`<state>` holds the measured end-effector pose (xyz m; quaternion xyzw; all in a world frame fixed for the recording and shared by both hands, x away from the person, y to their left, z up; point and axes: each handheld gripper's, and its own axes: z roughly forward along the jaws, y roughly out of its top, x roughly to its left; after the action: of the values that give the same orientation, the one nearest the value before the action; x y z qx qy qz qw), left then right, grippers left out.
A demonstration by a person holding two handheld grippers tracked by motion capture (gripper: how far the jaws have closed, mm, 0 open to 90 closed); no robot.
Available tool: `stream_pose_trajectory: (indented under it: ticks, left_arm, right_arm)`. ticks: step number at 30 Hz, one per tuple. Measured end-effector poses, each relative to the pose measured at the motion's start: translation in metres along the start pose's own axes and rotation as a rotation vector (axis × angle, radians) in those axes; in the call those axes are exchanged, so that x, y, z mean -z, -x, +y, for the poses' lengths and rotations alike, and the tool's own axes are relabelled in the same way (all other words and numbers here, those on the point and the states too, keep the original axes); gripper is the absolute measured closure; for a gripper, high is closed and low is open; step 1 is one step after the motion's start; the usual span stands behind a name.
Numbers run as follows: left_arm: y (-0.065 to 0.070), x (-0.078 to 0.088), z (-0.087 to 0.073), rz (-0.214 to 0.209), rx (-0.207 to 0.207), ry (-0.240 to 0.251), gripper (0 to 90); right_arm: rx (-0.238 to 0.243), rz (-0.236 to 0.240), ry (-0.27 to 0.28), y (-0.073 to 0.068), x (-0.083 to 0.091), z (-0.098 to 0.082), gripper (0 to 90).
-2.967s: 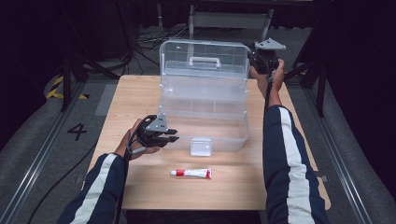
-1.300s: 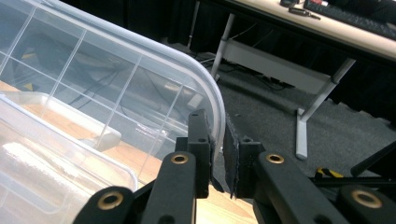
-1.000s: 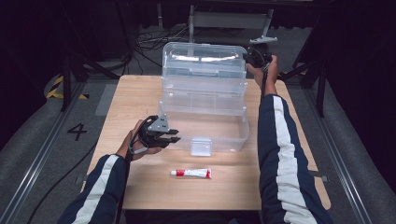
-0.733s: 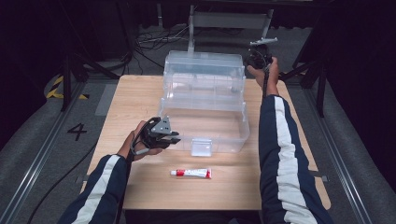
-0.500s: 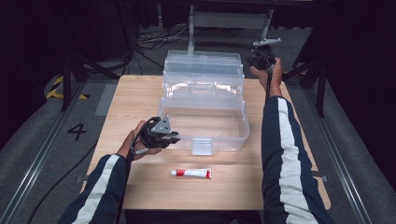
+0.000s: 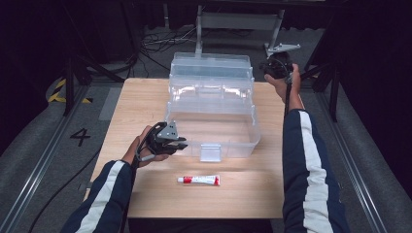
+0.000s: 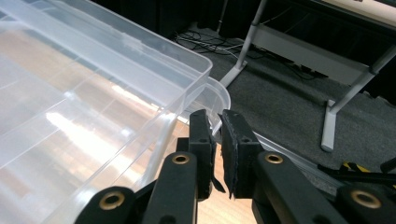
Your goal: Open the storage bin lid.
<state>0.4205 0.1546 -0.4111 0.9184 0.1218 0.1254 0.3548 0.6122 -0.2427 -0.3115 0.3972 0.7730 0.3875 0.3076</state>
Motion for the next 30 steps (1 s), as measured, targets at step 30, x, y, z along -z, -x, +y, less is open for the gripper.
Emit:
stream_pose_trajectory:
  ticks: [30]
  left_arm:
    - [0.001, 0.001, 0.000, -0.005, -0.001, -0.004, 74.9]
  right_arm:
    - [0.101, 0.124, 0.060, -0.036, 0.093, -0.051, 81.5]
